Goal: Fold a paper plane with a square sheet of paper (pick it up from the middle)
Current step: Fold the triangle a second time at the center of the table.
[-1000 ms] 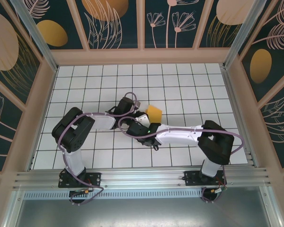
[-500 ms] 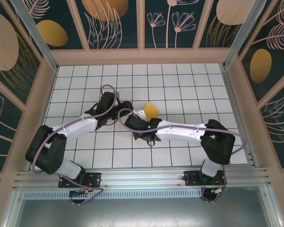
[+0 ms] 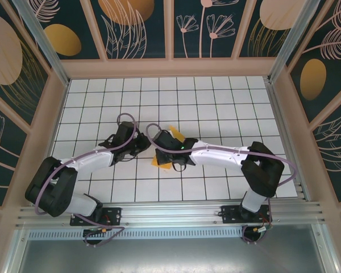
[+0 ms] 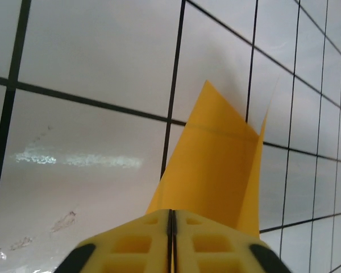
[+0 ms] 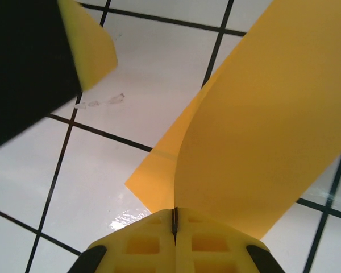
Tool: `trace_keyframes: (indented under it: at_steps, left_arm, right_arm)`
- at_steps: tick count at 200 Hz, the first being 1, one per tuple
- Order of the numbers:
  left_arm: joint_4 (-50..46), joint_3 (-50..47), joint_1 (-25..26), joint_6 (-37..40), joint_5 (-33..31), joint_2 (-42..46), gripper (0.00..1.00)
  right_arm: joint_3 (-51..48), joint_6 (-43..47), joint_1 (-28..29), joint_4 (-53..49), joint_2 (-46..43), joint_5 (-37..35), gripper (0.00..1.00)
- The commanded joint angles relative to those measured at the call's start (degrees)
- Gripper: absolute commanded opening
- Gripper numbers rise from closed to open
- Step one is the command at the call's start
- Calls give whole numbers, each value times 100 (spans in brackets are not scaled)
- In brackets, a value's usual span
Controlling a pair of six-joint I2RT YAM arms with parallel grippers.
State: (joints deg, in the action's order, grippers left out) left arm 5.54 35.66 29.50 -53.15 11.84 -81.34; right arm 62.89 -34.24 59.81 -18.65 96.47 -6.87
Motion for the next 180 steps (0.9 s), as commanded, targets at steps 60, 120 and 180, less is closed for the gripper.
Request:
trace_keyframes:
  at_steps: [60, 120, 180]
  left_arm:
    - [708, -474, 60, 172, 1444, -220, 3]
    - [428, -323, 407, 362, 980, -556, 1]
    - [526, -210, 473, 514, 1208, -1060, 1]
  right_arm:
    - [-671, 770, -775, 1025, -122, 2056, 0]
    - [-950, 1048, -1141, 1259, -150, 2490, 0]
    - [-1069, 1325, -1390, 1319, -156, 2842, 4]
